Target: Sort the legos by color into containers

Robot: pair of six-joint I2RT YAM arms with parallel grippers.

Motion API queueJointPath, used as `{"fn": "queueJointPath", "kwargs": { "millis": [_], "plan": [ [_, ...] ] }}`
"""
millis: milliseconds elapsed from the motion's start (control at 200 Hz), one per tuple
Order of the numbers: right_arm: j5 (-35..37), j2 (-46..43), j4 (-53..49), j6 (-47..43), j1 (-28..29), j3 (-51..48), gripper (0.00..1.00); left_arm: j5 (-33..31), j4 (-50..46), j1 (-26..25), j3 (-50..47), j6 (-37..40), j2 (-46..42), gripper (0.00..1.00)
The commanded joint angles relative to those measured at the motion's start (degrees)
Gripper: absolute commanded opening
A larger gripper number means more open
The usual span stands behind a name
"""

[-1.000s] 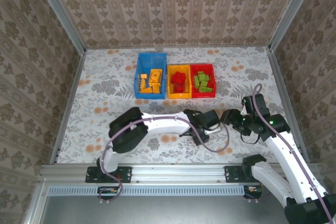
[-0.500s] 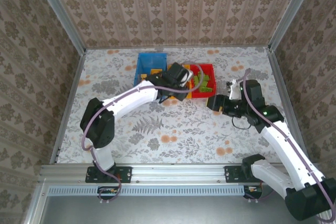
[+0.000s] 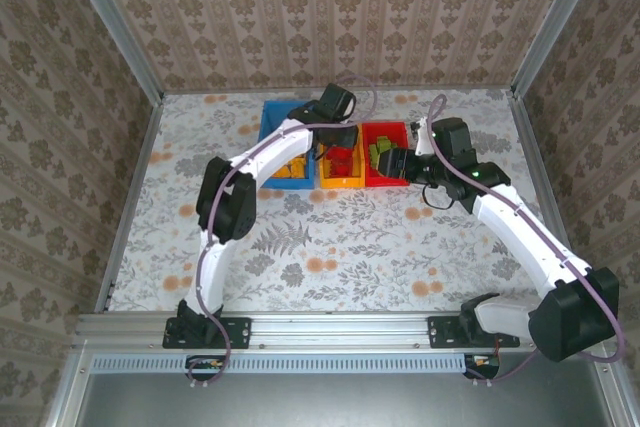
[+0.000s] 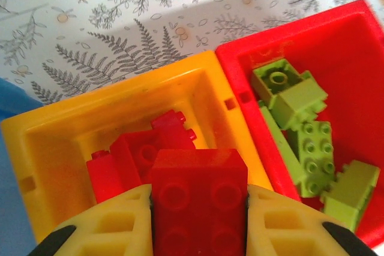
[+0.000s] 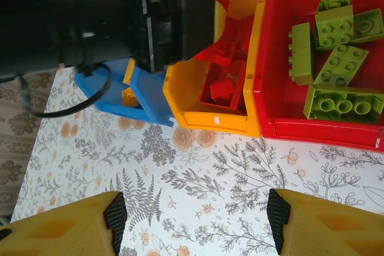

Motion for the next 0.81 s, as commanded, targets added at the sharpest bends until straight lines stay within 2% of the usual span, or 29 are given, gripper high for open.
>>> {"fn": "queueJointPath", "kwargs": {
  "millis": [0,155,285,390,475,570,630,645,655,665,705,720,730,800],
  "plan": [
    [1.0,0.4,0.9,-0.9,0.4,1.2,0.67,3.8,-1.0,0.4,5.4,-2.7,2.0,0.31],
    [1.0,0.7,-0.3,-1.0,0.4,1.5,0.68,2.2,-4.4,0.6,7.5,-3.9,3.3,0.51],
    [1.2,1.0,-0.8,-1.7,0.4,2.2,0.69,0.6,-4.8,0.8,6.1,-4.1,0.6,0.58],
    [1.1,1.1,-0.9,-2.6,0.4,2.8,0.7,-0.2,-5.2,1.0,4.7,-4.3,-2.9,0.59],
    [0.3,0.1,0.9,-4.2,0.4,2.5,0.7,-0.8,-4.7,1.1,1.3,-5.3,-7.7,0.61],
    [-0.2,-2.2,5.3,-6.3,0.6,1.0,0.71,-1.5,-3.6,1.8,-5.5,-7.7,-15.5,0.67],
    [1.4,-3.5,6.7,-7.5,0.6,0.5,0.76,-1.0,-2.3,3.0,-11.2,-9.8,-21.5,0.74],
    [2.1,-3.7,6.5,-7.6,0.7,0.5,0.78,-0.7,-1.8,3.4,-12.9,-10.5,-23.1,0.82],
    [2.7,-3.8,6.2,-7.6,0.6,0.6,0.79,-0.5,-1.4,3.7,-14.1,-10.8,-24.3,0.95],
    [3.3,-3.9,5.9,-7.7,0.6,0.8,0.8,-0.3,-1.0,4.0,-15.4,-11.2,-25.4,0.99],
    [5.8,-4.1,4.3,-7.8,0.6,1.5,0.86,0.9,0.2,5.7,-20.1,-12.7,-29.9,1.0],
    [6.6,-4.1,3.5,-7.9,0.6,1.9,0.96,1.3,0.6,6.4,-21.9,-13.1,-31.2,1.0],
    [7.1,-4.1,3.1,-7.9,0.6,2.1,0.99,1.6,0.8,6.8,-23.0,-13.6,-32.7,1.0],
    [9.4,-4.4,1.4,-8.6,0.6,2.5,1.0,2.2,0.6,10.8,-30.8,-15.6,-40.6,1.0]
  ]
}}
